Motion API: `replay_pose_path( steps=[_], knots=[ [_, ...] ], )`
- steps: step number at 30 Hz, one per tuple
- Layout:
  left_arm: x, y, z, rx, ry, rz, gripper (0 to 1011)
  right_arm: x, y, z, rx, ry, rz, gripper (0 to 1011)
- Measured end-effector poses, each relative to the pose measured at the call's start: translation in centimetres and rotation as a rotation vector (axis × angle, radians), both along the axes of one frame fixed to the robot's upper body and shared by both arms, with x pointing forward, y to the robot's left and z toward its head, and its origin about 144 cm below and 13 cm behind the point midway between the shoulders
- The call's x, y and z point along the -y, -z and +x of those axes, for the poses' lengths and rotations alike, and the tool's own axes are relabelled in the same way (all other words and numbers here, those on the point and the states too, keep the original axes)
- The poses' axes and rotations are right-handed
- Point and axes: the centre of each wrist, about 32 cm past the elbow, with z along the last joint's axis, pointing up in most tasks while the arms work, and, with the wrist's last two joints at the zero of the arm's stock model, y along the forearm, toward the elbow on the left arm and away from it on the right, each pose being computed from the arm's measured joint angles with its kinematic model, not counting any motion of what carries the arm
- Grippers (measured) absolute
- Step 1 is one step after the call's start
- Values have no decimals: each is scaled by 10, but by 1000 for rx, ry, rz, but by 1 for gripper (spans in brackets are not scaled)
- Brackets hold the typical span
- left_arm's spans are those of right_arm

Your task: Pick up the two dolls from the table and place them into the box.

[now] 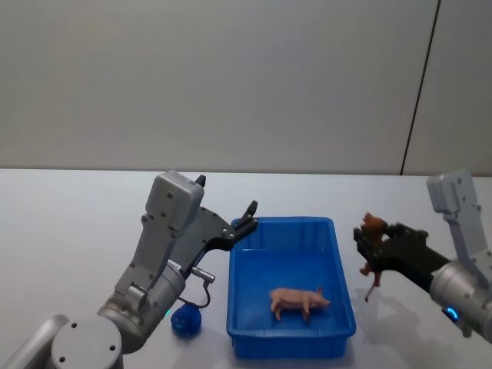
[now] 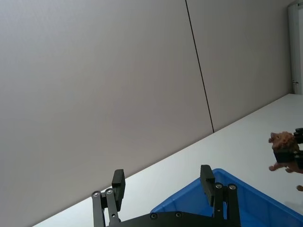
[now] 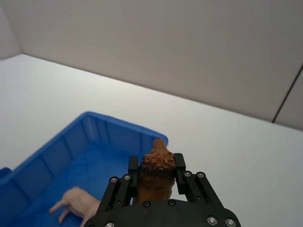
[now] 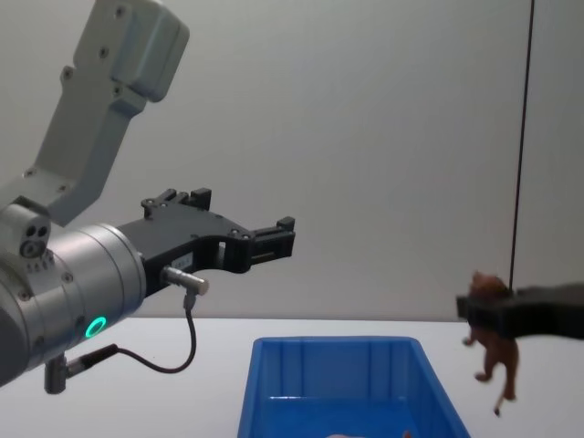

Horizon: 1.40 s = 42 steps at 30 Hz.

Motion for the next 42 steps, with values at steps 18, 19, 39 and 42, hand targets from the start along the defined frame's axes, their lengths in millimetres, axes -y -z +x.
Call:
replay_pose_path(
  steps=[18, 19, 39, 42],
  knots=[
    [0, 0, 0, 0, 0, 0, 1001, -35, -3, 10, 5, -155, 2, 420],
    [0, 0, 0, 0, 0, 0, 1001, -36, -2, 10, 1, -160, -1, 420],
    [0, 0, 0, 0, 0, 0, 1001, -41, 15, 18, -18, -167, 3, 954],
    [0, 0, 0, 0, 0, 0, 1001, -37, 14, 18, -9, -158, 12, 998]
  ],
)
